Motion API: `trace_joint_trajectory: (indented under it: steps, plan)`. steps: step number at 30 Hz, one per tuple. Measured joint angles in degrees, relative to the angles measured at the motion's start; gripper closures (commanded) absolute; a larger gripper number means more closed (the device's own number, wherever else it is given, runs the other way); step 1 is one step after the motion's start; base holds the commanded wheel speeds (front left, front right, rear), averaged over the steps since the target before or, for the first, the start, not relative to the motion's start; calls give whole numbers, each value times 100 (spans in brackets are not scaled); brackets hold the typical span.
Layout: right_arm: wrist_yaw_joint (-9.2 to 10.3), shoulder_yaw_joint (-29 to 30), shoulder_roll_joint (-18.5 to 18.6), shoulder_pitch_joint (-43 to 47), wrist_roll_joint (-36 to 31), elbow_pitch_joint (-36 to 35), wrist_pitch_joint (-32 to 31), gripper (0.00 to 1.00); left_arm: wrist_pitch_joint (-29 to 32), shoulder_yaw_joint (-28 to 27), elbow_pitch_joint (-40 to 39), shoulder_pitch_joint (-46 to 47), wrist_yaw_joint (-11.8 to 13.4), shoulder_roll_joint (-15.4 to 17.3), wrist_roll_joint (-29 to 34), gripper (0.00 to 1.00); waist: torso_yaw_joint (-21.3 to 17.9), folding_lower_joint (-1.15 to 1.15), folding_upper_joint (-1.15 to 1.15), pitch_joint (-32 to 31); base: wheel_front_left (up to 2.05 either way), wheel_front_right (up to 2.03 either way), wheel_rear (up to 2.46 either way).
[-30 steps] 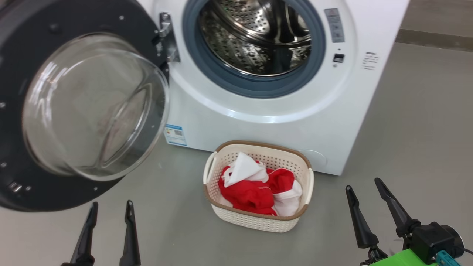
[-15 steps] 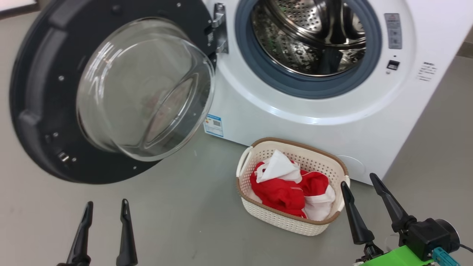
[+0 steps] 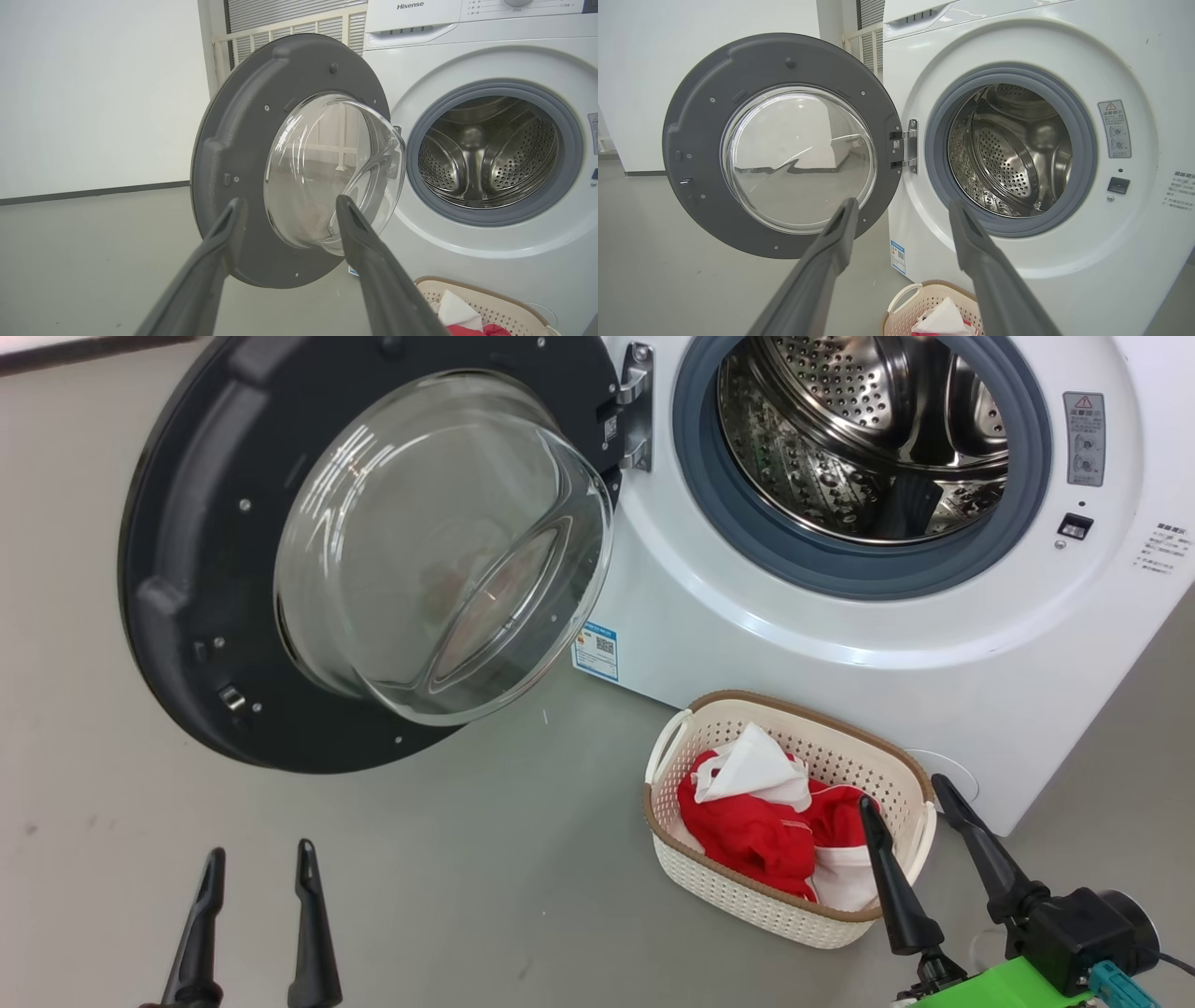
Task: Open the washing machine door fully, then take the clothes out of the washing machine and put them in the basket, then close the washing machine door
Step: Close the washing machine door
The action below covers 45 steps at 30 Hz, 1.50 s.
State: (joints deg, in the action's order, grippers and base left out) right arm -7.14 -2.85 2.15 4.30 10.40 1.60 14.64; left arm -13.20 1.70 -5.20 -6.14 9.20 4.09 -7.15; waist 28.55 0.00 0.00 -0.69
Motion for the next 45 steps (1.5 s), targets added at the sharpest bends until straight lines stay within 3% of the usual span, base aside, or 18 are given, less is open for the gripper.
trace_joint_trajectory:
  steps: [8,10,11,24,29,35,39,45]
  plan:
    - [0,-22,0,0,0,15,0,0,-51,-41,-7,-4,53,7,-10,0,2,0,0,-14,0,0,0]
    - [0,-26,0,0,0,18,0,0,-52,-53,-36,-4,53,7,-55,74,-19,0,0,-8,0,0,0]
    - [0,-26,0,0,0,19,0,0,-53,-68,-57,-4,53,4,-103,100,-30,0,0,-4,0,0,0]
    - [0,-40,1,-1,-99,49,0,0,-110,-706,-277,541,-41,92,-669,100,-179,0,0,93,0,0,0]
    - [0,-19,2,-2,-142,49,0,0,-112,-1173,-67,1140,-212,88,-1393,100,-223,0,0,170,0,0,0]
    - [0,-36,4,-8,-193,51,0,0,-141,-1658,513,1993,-430,311,-2102,100,-325,0,0,264,0,0,0]
    - [0,-34,5,-18,-234,52,0,0,1,-1841,748,2382,-477,388,-2418,100,-383,0,0,306,0,0,0]
    - [0,-13,9,-66,-367,42,-4,0,542,-2371,1467,3299,-571,422,-3584,100,-472,0,0,394,0,0,0]
